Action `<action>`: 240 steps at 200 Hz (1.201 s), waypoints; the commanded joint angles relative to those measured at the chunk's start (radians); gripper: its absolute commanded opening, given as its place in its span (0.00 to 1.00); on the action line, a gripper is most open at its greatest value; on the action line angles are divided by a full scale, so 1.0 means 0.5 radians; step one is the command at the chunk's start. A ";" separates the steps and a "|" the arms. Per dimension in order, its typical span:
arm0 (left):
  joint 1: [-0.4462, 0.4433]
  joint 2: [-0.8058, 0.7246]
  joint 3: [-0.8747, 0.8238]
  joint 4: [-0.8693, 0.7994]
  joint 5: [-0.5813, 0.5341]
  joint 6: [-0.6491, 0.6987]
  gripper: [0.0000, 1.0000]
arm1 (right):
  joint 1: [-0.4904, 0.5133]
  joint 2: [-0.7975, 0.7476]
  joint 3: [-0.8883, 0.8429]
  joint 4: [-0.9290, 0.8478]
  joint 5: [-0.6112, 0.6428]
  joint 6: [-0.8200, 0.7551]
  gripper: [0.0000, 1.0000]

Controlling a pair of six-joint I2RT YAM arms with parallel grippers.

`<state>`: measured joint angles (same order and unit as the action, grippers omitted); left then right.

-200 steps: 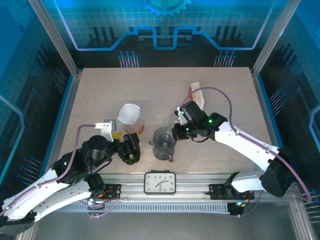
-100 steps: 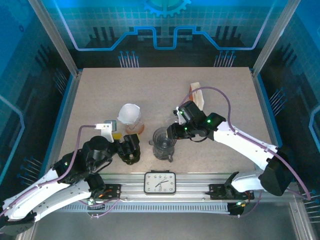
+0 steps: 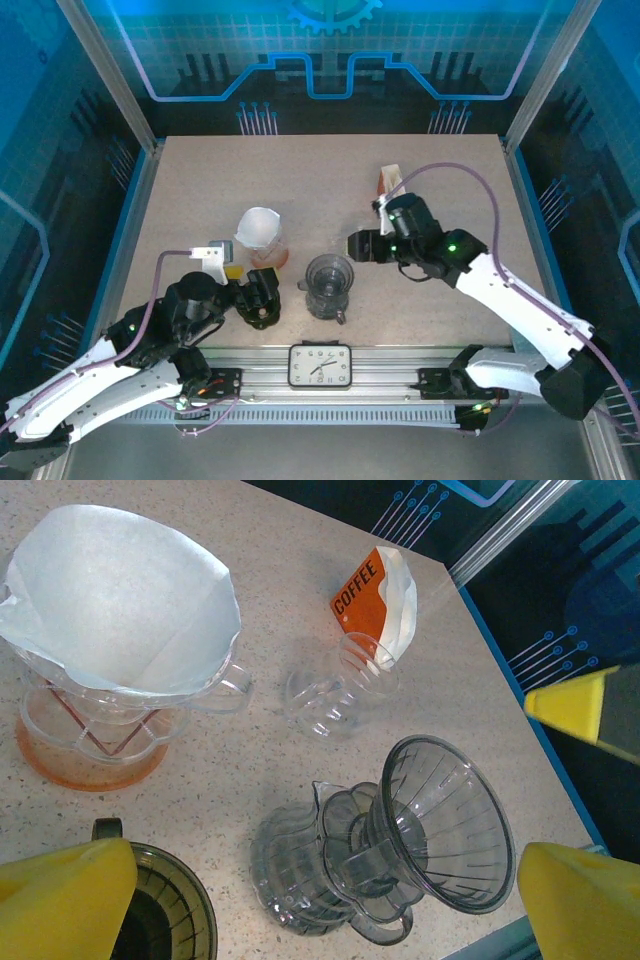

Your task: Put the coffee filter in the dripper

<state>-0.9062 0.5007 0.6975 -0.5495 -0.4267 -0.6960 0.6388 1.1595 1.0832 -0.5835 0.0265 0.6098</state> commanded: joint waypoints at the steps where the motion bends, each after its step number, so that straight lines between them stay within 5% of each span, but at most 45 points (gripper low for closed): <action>1: -0.010 -0.029 -0.030 -0.015 -0.058 0.085 0.99 | -0.175 0.098 0.040 0.114 0.206 -0.119 0.63; 50: -0.010 -0.029 -0.026 -0.012 -0.061 0.173 0.99 | -0.473 0.680 0.375 0.199 0.420 -0.429 0.51; 122: -0.010 -0.031 -0.103 0.053 -0.125 0.229 0.99 | -0.618 1.292 0.955 0.047 0.516 -0.580 0.28; 240: -0.007 -0.026 -0.159 0.102 -0.182 0.249 0.99 | -0.631 1.656 1.266 -0.092 0.573 -0.676 0.27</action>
<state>-0.9062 0.4953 0.6353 -0.5251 -0.4866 -0.5945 0.3317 1.9678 1.6665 -0.6022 0.2886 0.2932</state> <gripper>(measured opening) 0.990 0.273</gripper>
